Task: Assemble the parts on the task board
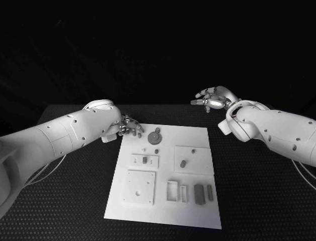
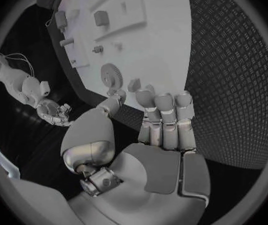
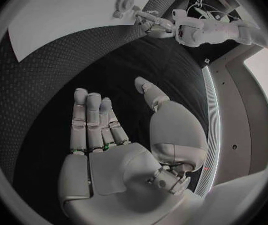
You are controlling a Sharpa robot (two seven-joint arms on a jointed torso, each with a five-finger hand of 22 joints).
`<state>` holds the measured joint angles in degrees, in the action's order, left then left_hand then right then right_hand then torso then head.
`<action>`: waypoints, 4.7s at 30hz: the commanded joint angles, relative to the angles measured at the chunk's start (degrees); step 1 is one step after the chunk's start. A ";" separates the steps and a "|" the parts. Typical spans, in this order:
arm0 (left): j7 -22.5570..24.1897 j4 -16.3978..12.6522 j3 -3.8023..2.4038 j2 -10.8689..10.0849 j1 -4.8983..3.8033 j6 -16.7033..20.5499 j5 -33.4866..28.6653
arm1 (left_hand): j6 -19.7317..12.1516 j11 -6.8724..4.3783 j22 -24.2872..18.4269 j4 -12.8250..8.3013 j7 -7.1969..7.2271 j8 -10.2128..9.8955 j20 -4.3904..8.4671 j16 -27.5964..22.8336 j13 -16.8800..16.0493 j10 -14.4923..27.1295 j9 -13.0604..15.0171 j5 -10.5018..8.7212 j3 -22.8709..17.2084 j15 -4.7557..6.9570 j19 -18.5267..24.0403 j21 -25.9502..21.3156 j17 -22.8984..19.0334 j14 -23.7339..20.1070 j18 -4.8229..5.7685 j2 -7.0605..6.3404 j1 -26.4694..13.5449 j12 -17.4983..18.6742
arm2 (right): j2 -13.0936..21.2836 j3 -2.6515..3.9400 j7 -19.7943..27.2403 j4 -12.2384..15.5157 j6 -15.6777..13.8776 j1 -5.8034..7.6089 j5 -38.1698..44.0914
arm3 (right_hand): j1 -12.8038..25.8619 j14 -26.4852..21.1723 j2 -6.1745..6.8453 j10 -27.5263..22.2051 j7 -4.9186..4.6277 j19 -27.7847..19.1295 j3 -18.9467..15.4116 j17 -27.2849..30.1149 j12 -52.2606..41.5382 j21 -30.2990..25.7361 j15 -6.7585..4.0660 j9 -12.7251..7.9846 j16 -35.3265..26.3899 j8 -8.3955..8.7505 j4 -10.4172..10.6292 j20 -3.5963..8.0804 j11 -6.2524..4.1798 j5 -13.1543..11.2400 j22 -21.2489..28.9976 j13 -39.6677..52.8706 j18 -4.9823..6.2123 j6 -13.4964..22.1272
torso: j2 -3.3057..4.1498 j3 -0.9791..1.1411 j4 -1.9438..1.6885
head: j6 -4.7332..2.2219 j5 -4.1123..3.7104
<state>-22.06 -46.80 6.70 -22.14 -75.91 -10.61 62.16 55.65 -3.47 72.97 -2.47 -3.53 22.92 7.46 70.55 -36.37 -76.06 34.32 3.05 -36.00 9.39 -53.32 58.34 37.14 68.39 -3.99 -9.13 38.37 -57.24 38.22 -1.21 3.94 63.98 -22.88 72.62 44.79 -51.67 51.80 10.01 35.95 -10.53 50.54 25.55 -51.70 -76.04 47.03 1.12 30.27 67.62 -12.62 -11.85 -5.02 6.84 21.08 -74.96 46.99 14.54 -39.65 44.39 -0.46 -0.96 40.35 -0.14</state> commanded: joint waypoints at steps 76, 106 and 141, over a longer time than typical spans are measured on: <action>-2.11 -28.81 0.40 -17.81 -1.16 9.33 -8.27 | 5.19 -1.52 1.63 -12.64 2.15 4.58 7.33 2.11 -0.38 -4.35 3.71 -0.13 -0.63 0.71 -2.15 1.76 1.87 3.35 0.47 13.28 11.29 -0.52 | 0.86 0.03 0.30 0.26 0.67 -0.02 -0.19 | 0.57 -0.48 -0.06 -0.48 -2.59 0.07 -0.43 0.38 -0.48 -0.22 -0.17 -0.25 0.46 -0.40 -0.03 -0.40 0.14 0.27 -1.11 -0.49 0.46 0.01 | -0.53 0.08 -0.73 | 0.84 -0.10; -2.93 -34.94 7.01 -19.14 0.74 12.67 1.60 | 6.85 -2.65 2.58 -11.97 3.36 8.59 7.82 4.48 3.73 -5.70 6.07 4.82 -1.29 1.14 -3.24 2.99 2.48 4.47 0.22 12.88 9.12 -1.71 | 0.36 0.02 0.38 -0.14 0.95 -0.20 -0.05 | 0.54 -0.72 -0.04 -0.66 -2.61 -0.11 -0.36 0.64 -0.51 -0.39 -0.14 -0.37 0.40 -0.45 -0.06 -0.43 0.17 0.32 -1.07 -0.80 0.46 0.08 | -0.36 0.05 -0.53 | 1.54 0.44; -3.35 -34.37 6.97 -17.90 1.34 12.47 6.57 | 6.49 -2.80 2.65 -12.24 3.50 9.47 7.93 4.76 5.05 -5.66 6.57 5.32 -1.56 1.30 -3.41 3.16 2.38 4.46 0.11 13.07 8.79 -2.30 | 0.48 0.02 0.39 0.02 0.97 -0.40 -0.03 | 0.57 -0.76 -0.10 -0.69 -2.62 -0.11 -0.36 0.80 -0.65 -0.44 -0.12 -0.47 0.50 -0.53 -0.04 -0.46 0.18 0.32 -1.08 -1.00 0.46 0.10 | -0.41 0.11 -0.59 | 1.48 0.04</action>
<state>-25.24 -81.20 13.62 -40.22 -74.73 1.95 67.47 59.97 -5.92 74.92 -14.66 -2.71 31.92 8.48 75.03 -31.37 -81.60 35.34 8.15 -37.26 10.30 -56.21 61.22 39.56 72.76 -4.00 3.23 47.09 -59.24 38.70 -1.23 3.92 63.89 -22.61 72.24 44.68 -51.68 51.44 10.02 35.74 -10.53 50.54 25.55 -50.95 -76.48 46.79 1.07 29.86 67.86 -12.80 -11.85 -5.02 7.05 21.08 -74.95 46.04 14.55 -39.65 43.97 -0.36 -1.54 41.85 -0.06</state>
